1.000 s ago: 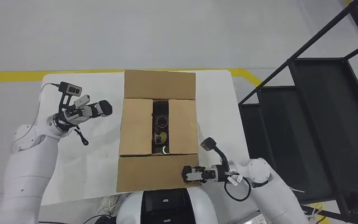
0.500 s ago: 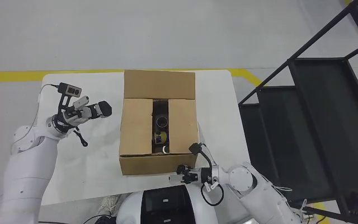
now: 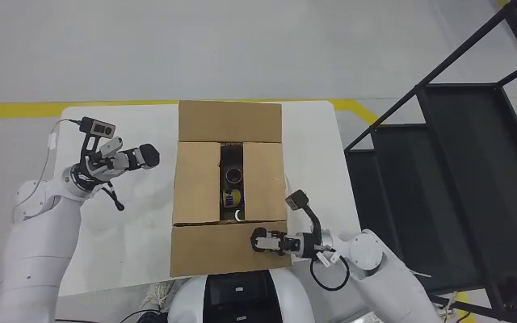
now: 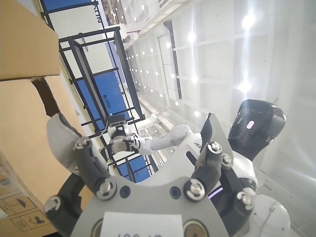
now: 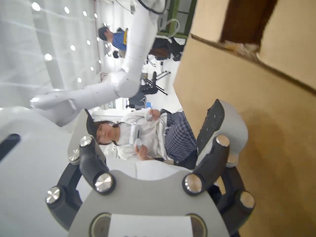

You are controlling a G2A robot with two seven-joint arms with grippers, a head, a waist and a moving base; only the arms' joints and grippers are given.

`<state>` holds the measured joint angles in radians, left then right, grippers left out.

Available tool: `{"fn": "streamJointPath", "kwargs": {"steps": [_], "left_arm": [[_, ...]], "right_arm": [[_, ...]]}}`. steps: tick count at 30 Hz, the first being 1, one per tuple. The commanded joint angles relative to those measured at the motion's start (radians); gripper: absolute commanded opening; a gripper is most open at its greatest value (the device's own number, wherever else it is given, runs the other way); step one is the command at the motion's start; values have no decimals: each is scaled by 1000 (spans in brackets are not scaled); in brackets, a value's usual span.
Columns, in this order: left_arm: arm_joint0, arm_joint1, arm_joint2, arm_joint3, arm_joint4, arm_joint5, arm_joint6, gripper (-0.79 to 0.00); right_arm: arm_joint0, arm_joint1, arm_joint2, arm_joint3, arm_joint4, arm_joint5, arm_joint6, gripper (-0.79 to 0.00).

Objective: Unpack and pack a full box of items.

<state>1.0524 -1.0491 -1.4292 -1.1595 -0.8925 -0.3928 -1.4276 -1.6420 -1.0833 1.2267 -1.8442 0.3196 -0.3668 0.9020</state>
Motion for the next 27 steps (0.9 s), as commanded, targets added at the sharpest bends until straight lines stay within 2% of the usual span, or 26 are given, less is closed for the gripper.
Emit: {"fn": "streamJointPath", "kwargs": {"steps": [1, 5, 7, 11, 16, 25, 27], "left_arm": [[7, 1, -11, -7, -11, 6, -6, 0], [18, 2, -27, -16, -29, 39, -38, 0], [13, 3, -23, -18, -29, 97, -97, 0], [10, 18, 51, -51, 10, 109, -108, 0], [-11, 60, 142, -91, 34, 109, -108, 0], [-11, 60, 142, -91, 34, 109, -108, 0], [-3, 60, 137, -91, 30, 113, -67, 0]], "right_arm": [[29, -3, 2, -23, 16, 61, -48, 0], [110, -16, -55, -49, -66, 201, -182, 0], [157, -27, -107, -43, -118, 269, -243, 0], [252, -54, -214, -1, -188, 366, -364, 0], [303, -71, -263, 38, -199, 396, -417, 0], [303, -71, -263, 38, -199, 396, -417, 0], [303, -71, -263, 38, -199, 396, -417, 0]]}}
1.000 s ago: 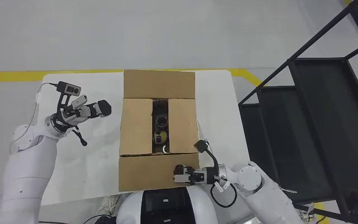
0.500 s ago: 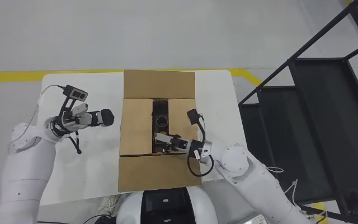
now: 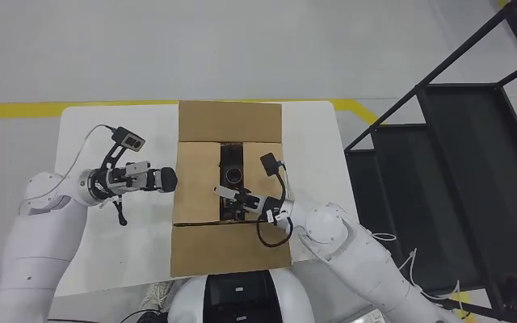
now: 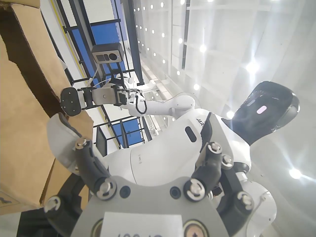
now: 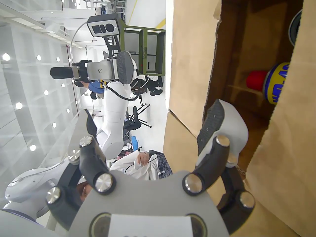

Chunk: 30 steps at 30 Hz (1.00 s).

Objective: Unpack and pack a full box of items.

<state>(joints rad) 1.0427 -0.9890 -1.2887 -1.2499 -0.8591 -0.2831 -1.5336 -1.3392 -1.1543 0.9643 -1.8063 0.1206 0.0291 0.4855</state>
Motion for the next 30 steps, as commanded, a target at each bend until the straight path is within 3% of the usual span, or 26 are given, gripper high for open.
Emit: {"fn": "streamJointPath", "kwargs": {"steps": [1, 6, 13, 18, 24, 30], "left_arm": [[17, -1, -5, -10, -3, 10, 65, 0], [36, -1, -16, -21, 10, 19, 139, 0], [65, 2, -54, -48, 7, 3, 174, 0], [91, 6, -85, -62, 8, 0, 195, 0], [116, 5, -137, -94, -66, -39, 236, 0], [150, 5, -215, -144, -172, -88, 258, 0]], "right_arm": [[0, 0, 0, 0, 0, 0, 0, 0], [18, -7, -14, 34, 16, 65, 10, 0], [144, -46, -111, 133, 65, 189, 26, 0], [203, -70, -175, 143, 82, 82, 85, 0], [247, -97, -243, 112, 14, -77, 64, 0], [375, -185, -405, 246, 54, -120, -8, 0]]}}
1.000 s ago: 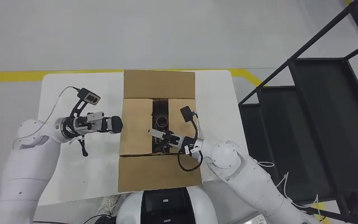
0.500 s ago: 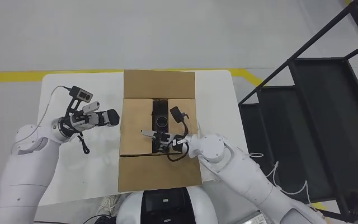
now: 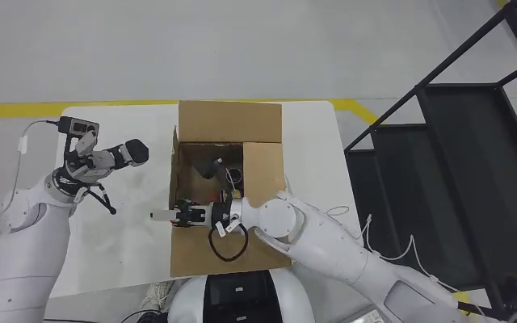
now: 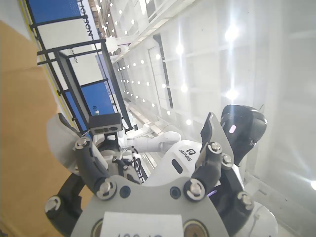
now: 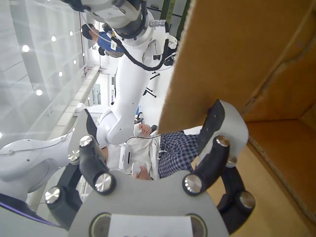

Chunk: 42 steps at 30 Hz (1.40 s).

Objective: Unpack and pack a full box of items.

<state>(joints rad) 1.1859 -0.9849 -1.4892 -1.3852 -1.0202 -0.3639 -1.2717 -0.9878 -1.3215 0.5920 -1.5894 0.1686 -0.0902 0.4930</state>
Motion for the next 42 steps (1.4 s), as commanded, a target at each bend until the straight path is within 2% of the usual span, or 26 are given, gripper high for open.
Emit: {"fn": "streamJointPath", "kwargs": {"steps": [1, 6, 8, 11, 14, 18, 22, 28, 36, 42], "left_arm": [[15, 2, -28, -19, -21, -11, -8, 0], [53, 6, -66, -60, -11, 21, -31, 0], [49, 9, -54, -40, 77, 62, 17, 0], [21, 7, -24, 13, 198, 102, 138, 0], [-7, 0, 13, 74, 249, 116, 213, 0], [-36, -9, 60, 141, 296, 121, 263, 0], [-58, -18, 87, 204, 281, 127, 260, 0], [-100, -32, 148, 260, 350, 109, 287, 0], [-146, -59, 234, 329, 388, 53, 279, 0], [-170, -70, 264, 359, 417, 44, 281, 0]], "right_arm": [[46, -37, -62, 58, 11, -2, -33, 0], [130, -125, -168, 191, 27, 22, -84, 0], [144, -146, -182, 218, 31, 19, -90, 0], [134, -151, -169, 214, 21, 8, -98, 0], [88, -128, -131, 163, -14, 6, -87, 0], [-26, -68, -36, 35, -94, 23, -78, 0], [-187, 2, 95, -127, -181, 88, -60, 0], [-440, 81, 293, -312, -262, 49, -37, 0], [-667, 136, 491, -447, -277, -17, 2, 0], [-736, 151, 554, -478, -254, -62, 20, 0]]}}
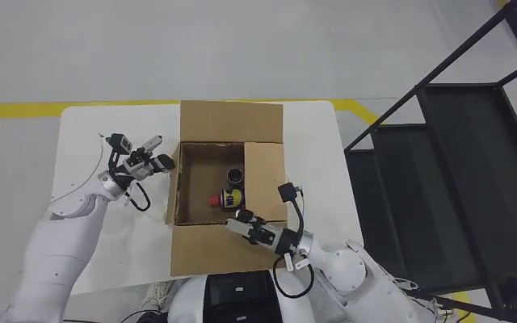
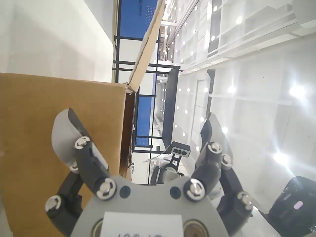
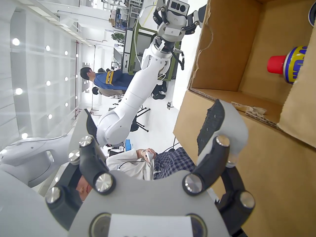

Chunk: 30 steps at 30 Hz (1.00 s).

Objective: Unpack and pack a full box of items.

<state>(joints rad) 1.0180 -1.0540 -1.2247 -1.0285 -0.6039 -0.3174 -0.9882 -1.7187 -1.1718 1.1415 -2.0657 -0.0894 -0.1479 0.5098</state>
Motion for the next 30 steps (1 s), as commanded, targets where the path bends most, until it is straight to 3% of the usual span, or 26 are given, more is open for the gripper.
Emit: {"fn": "streamJointPath", "kwargs": {"steps": [1, 4, 7, 12, 16, 22, 26, 30], "left_arm": [[-4, 0, -4, 2, -1, -3, -7, 0], [-2, 8, -41, -21, -9, -15, -26, 0], [25, 25, -107, -103, -25, -21, -55, 0], [99, 52, -211, -347, -24, 30, -105, 0], [116, 59, -216, -519, 19, 98, -119, 0], [17, 42, -59, -613, 154, 193, -88, 0], [-77, 10, 109, -545, 200, 238, -56, 0], [-164, -30, 263, -436, 274, 212, 1, 0]], "right_arm": [[-9, 3, 9, -4, 5, -9, 6, 0], [-15, 6, 16, -7, 14, -26, 24, 0], [-22, 9, 31, -8, 26, -42, 24, 0], [-50, 15, 70, -8, 50, -77, -6, 0], [-90, 20, 118, -8, 69, -99, -58, 0], [-169, 27, 200, -16, 99, -134, -129, 0], [-215, 32, 251, -6, 144, -172, -134, 0], [-243, 36, 294, 11, 184, -206, -122, 0]]}}
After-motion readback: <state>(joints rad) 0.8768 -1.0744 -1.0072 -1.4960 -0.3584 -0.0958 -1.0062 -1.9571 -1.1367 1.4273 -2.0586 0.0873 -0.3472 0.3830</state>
